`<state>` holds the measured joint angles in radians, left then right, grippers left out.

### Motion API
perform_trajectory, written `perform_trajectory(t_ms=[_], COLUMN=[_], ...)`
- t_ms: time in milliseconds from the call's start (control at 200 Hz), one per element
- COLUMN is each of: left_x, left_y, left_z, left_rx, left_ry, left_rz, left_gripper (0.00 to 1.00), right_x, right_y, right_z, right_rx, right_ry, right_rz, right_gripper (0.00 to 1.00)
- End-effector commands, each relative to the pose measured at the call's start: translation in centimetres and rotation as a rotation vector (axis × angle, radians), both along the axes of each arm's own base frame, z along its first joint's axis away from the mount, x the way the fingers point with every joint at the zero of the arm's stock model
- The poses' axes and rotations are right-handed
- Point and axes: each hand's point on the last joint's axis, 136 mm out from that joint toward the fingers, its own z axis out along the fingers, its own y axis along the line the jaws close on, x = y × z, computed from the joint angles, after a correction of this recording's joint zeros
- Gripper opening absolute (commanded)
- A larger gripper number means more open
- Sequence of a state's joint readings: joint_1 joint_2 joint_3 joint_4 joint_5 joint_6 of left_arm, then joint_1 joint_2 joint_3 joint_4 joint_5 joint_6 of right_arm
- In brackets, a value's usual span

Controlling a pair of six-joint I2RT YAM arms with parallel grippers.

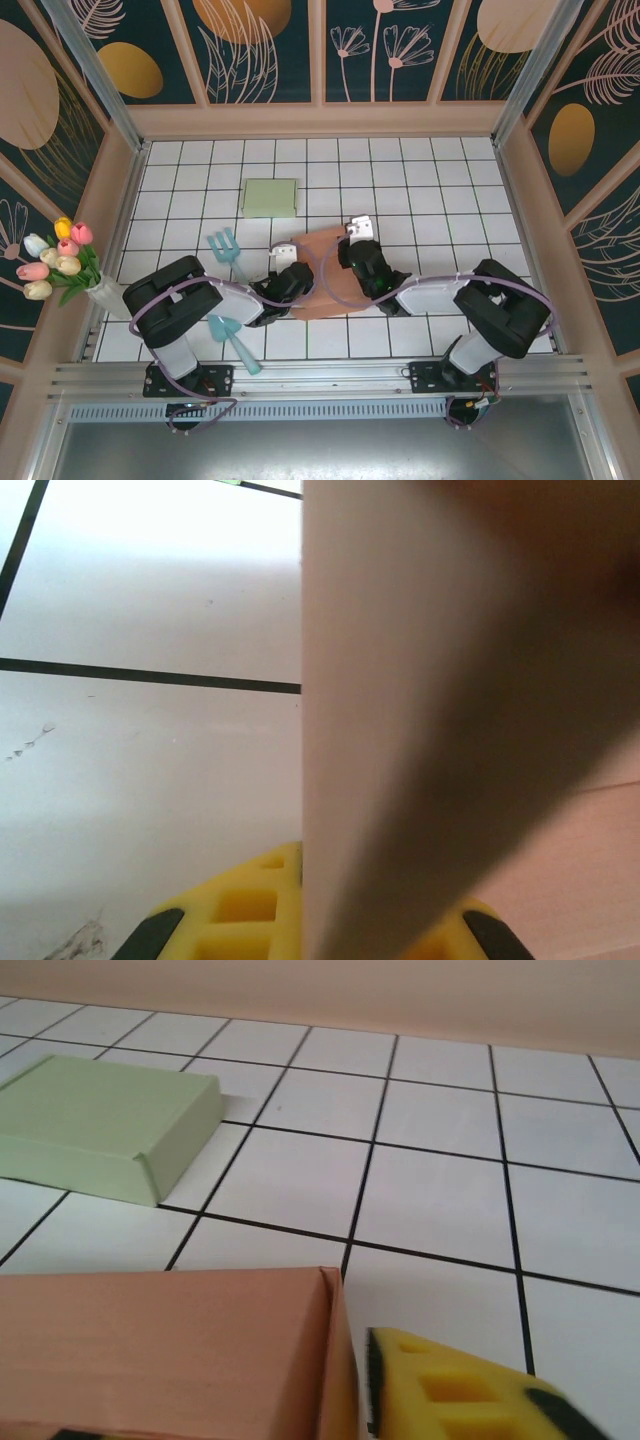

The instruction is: Fold the paper box

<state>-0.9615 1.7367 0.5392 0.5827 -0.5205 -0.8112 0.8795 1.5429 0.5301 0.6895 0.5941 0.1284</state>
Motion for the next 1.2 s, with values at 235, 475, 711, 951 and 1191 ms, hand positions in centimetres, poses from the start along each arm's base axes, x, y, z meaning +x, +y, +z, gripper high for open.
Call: perform_trajectory(t_ms=[235, 475, 711, 951, 1191], left_x=[0.4, 0.6, 0.8, 0.7, 0.8], left_y=[-0.4, -0.8, -0.6, -0.5, 0.6], left_z=[-0.1, 0.0, 0.0, 0.2, 0.7], left_rx=[-0.005, -0.011, 0.004, 0.001, 0.03], left_ry=[0.003, 0.007, 0.002, 0.0, -0.02], left_rz=[0.024, 0.022, 0.036, 0.035, 0.072], left_gripper=[0.0, 0.0, 0.0, 0.0, 0.0], right_x=[0.7, 0.4, -1.3, -1.7, -0.8], right_y=[-5.7, -6.1, -3.1, -2.7, -6.2], right_z=[-1.0, -0.7, -2.8, -4.4, -4.4], right_rx=[-0.173, -0.25, -0.114, -0.104, -0.208], right_ry=[-0.035, -0.052, 0.069, 0.105, 0.081], right_rz=[-0.314, -0.322, -0.117, -0.087, -0.32], right_gripper=[0.15, 0.23, 0.41, 0.38, 0.15])
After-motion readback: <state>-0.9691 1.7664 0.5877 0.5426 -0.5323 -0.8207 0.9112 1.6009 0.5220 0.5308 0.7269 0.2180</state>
